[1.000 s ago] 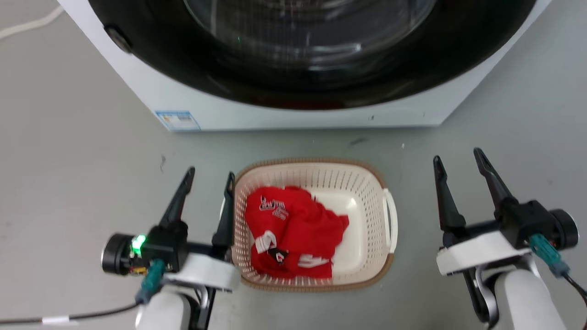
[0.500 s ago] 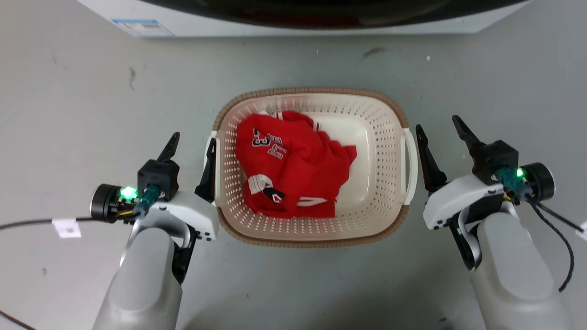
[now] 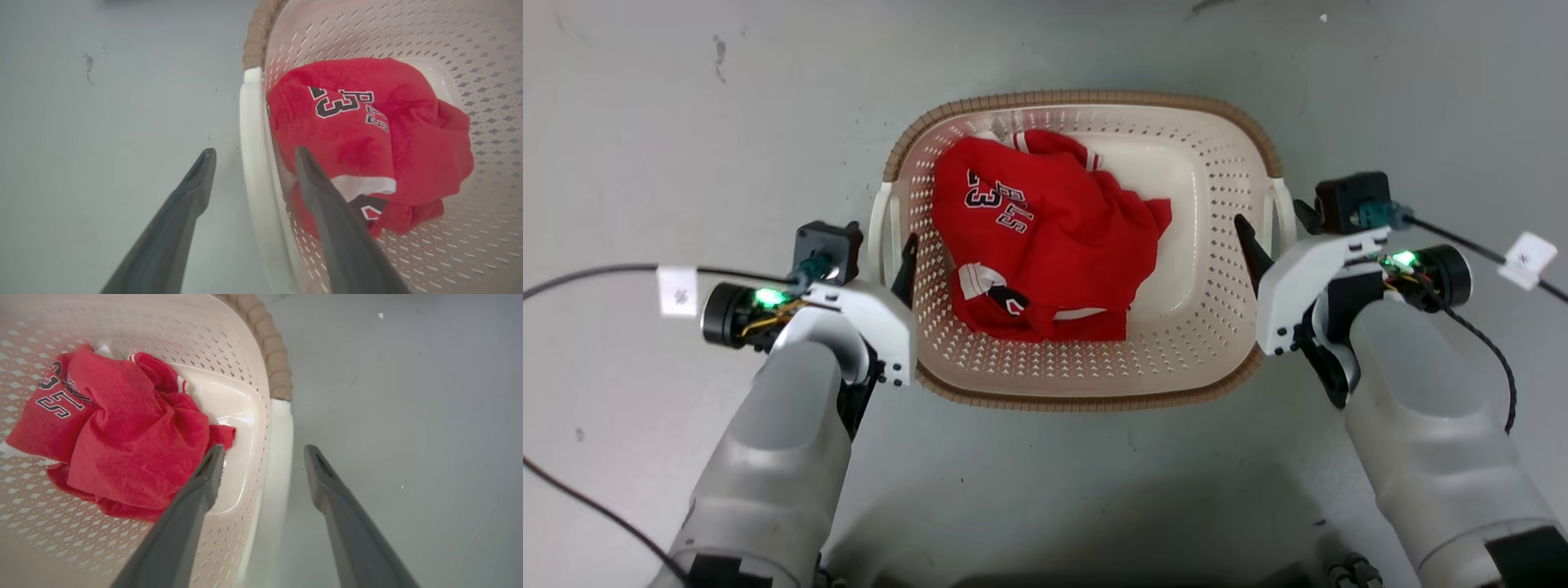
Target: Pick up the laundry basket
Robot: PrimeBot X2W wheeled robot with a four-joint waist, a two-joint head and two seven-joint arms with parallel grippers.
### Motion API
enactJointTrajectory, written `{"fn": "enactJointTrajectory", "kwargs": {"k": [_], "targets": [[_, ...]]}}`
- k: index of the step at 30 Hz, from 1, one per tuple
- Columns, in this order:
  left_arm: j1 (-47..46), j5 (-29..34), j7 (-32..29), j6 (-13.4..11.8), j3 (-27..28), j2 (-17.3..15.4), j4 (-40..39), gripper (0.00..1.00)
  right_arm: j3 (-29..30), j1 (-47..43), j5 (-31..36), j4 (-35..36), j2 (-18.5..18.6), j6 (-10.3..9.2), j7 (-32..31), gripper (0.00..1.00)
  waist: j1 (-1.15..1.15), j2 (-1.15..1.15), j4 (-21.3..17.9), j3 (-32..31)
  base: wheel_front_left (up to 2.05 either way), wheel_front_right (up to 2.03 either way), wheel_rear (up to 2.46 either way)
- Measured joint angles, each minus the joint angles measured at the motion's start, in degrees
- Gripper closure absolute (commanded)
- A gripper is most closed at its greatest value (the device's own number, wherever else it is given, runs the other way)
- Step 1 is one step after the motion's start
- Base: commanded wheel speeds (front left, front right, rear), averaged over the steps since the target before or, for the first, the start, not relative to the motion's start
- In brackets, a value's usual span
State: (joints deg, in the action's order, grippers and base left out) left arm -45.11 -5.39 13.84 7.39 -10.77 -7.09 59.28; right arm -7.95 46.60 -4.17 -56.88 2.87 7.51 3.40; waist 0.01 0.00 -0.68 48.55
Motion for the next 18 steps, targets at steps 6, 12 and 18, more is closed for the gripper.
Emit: {"fn": "enactJointTrajectory", "kwargs": {"k": [6,12,18], "targets": [[-4.64,-3.82,-3.61,0.02,-7.57,0.78,6.06,0.00,-1.94,4.75,-2.07,-5.97,-0.01,0.00,-3.54,0.00,0.00,0.00,0.32,1.88,0.00,0.00,0.00],[-6.22,-9.06,-7.45,0.02,-14.32,0.03,8.21,0.00,-3.44,7.77,-4.26,-9.91,0.00,0.00,-6.02,0.00,0.00,0.00,0.42,2.71,0.00,0.00,0.00],[-6.87,-14.35,-9.23,0.02,-19.80,-1.53,7.64,0.00,-4.41,9.77,-5.45,-12.35,0.00,0.00,-6.23,0.00,0.00,0.00,0.45,3.15,0.00,0.00,0.00]]}}
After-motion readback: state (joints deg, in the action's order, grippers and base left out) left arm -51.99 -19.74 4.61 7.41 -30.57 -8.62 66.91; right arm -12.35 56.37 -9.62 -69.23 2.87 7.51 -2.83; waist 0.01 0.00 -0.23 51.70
